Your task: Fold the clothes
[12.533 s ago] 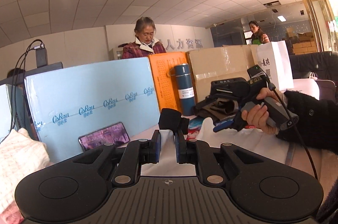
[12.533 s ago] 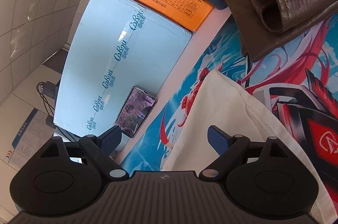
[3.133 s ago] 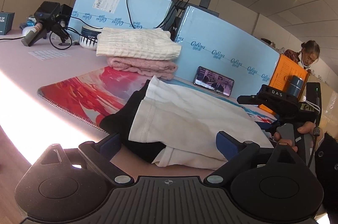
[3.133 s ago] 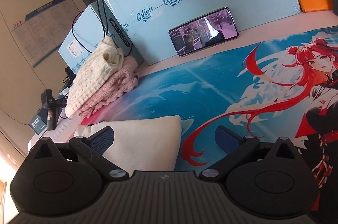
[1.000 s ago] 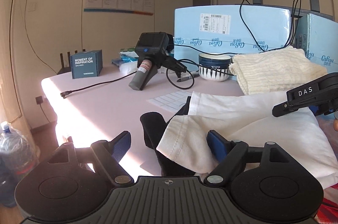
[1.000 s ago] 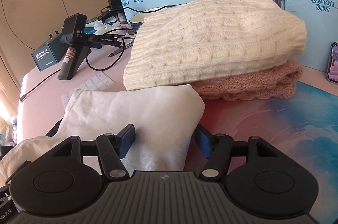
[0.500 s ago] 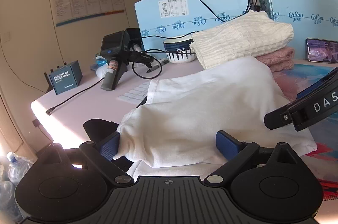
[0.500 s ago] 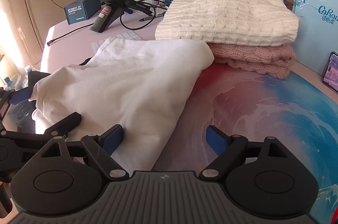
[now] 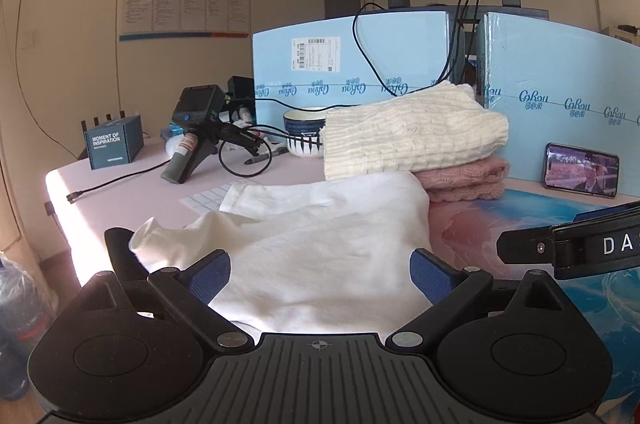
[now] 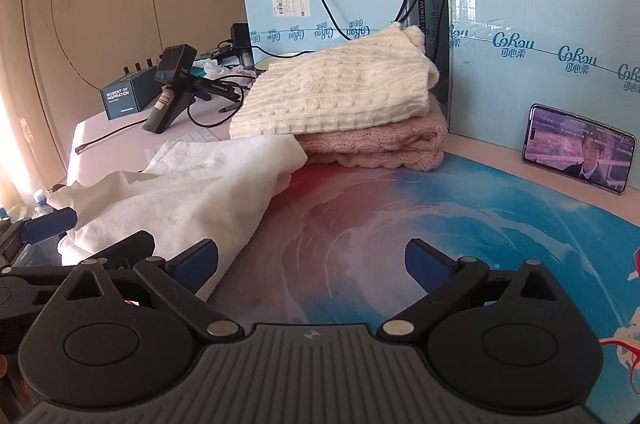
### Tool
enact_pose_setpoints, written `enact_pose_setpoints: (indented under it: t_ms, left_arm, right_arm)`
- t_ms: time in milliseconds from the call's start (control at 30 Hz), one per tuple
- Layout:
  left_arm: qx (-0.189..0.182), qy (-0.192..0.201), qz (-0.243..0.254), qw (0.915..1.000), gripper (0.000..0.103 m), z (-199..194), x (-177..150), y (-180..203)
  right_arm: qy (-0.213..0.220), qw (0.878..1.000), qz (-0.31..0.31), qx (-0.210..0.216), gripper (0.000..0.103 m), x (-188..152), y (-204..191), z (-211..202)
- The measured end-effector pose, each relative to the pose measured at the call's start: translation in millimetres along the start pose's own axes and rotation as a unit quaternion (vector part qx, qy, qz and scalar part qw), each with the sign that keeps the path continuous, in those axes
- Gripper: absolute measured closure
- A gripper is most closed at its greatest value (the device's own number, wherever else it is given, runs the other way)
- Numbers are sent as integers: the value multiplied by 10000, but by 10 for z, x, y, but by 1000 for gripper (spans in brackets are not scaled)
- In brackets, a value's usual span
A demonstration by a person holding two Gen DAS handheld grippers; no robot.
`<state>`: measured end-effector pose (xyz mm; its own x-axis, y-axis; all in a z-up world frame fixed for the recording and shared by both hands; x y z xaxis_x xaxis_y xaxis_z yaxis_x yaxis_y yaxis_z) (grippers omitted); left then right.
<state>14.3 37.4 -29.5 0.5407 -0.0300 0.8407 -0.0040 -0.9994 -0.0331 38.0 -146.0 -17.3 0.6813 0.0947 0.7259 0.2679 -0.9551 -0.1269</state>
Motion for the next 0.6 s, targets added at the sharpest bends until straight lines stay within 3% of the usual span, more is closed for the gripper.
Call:
enact_pose_setpoints:
  t_ms: [133, 333, 600]
  left_arm:
    - [-49, 71, -118, 9999, 5, -76, -17, 106]
    - [232, 324, -437, 9982, 4, -177, 23, 151]
    - [821, 945, -1040, 9867, 0, -116, 116, 239]
  right_arm:
    - [128, 9995, 269, 54, 0, -107, 134, -102]
    - [441, 9987, 251, -8, 0, -138, 133, -165]
    - [1157, 9931, 47, -189, 0, 7, 234, -110]
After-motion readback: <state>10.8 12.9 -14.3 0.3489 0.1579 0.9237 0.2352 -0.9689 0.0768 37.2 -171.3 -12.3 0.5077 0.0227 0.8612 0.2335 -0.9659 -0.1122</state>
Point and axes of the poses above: each gripper's, at about its wrist camera, not at the fingertips, and z roughly the way its jaws point, y to its right, x to its top, the point moved 3 cm from there along z, roughly the way its jaws point, and after that the axes turned 12 degrees about -y, right-handed, at the moved point
